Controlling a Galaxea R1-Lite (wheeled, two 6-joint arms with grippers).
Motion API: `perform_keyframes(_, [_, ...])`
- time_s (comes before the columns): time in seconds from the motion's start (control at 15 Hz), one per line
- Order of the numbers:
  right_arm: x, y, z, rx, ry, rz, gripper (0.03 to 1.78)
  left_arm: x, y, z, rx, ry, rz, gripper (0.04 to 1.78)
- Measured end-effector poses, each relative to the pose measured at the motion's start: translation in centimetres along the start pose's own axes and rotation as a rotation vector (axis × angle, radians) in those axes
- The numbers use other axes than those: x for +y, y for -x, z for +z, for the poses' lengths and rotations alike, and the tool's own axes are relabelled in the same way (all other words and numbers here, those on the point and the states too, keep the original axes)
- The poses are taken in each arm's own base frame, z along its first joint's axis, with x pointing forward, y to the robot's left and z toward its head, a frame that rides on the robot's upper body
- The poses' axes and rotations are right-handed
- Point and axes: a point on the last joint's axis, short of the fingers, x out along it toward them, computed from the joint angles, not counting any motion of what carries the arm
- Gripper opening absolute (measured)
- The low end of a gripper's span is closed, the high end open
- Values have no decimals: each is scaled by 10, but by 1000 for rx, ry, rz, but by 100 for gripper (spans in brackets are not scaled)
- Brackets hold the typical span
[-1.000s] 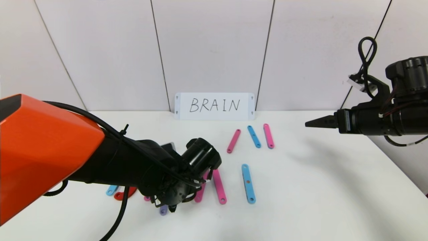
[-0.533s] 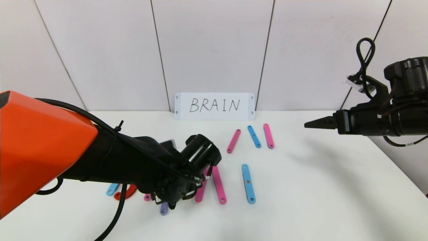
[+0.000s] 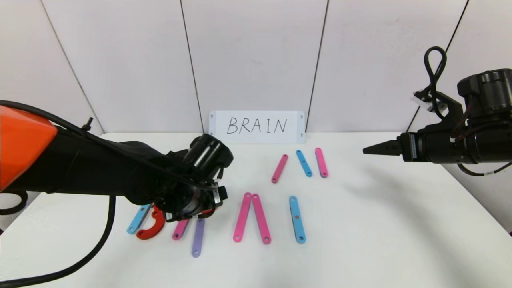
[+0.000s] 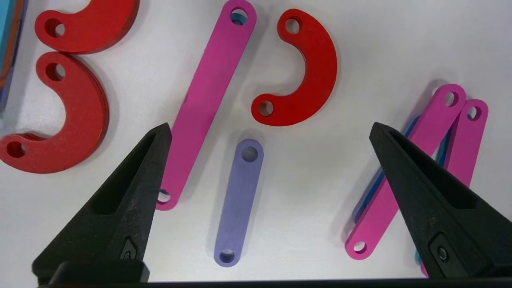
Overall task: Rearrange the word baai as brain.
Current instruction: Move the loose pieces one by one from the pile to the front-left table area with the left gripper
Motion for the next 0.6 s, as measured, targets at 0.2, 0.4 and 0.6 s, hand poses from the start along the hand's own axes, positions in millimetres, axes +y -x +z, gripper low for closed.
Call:
perform_keyframes(0.2, [1,0,0,1,1,1,173,12,1,9,6,-49,14,173])
perform_keyframes(0.4, [0,0,0,1,1,1,173,23,4,6,39,-153,34,173])
perform_keyframes(0.6, [1,-1,-1,4,2,2,173,29,5,1,95,-221,-6,173])
